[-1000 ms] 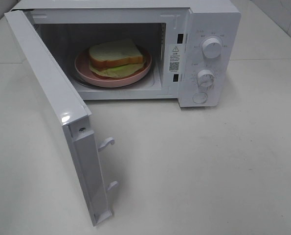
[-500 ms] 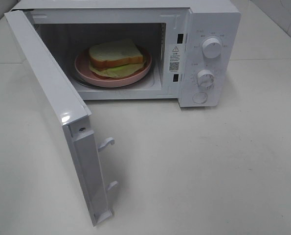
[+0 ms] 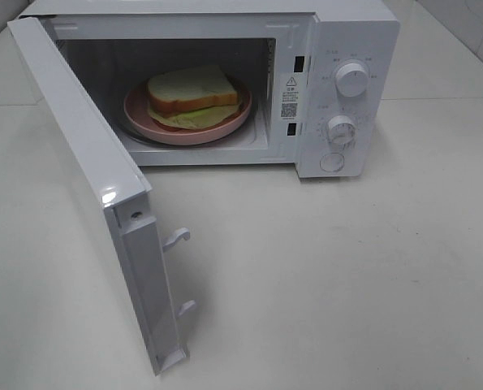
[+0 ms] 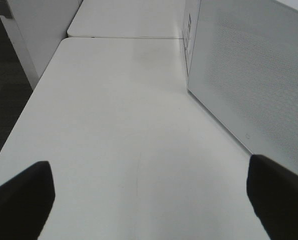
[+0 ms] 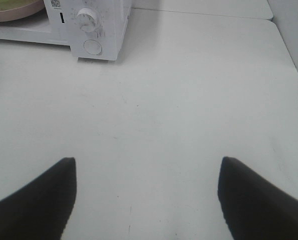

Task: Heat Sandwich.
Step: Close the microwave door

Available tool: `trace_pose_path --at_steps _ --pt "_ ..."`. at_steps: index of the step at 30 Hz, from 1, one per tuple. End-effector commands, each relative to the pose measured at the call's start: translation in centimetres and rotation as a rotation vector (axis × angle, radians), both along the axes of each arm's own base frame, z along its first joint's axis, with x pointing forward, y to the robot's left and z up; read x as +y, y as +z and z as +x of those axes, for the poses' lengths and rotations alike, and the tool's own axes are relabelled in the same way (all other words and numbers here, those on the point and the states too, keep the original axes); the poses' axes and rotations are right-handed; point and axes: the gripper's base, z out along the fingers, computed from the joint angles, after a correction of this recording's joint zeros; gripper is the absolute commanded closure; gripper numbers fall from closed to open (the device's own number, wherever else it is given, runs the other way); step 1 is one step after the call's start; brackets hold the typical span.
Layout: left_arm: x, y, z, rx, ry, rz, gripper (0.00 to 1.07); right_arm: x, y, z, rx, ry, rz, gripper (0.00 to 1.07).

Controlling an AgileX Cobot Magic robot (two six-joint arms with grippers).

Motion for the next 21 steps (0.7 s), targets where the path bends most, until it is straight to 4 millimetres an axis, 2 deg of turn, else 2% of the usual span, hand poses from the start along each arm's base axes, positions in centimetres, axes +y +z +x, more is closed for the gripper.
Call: trace_pose_path --at_steps 1,13,21 --pt "-0.3 0.2 -0.2 -0.043 -0.019 -0.029 0.09 0.0 0.0 -0.3 -0.030 -0.007 0.010 0.31" --pt "-0.7 1.4 0.3 -0.076 -0.065 -0.050 0.09 0.0 0.0 -0.3 -0.030 -0.007 0.010 0.31" --pt "-0.4 1.7 3.5 0.038 -0.055 -0.064 0.10 0.0 0.0 -0.3 -0.030 -0.007 0.010 0.31"
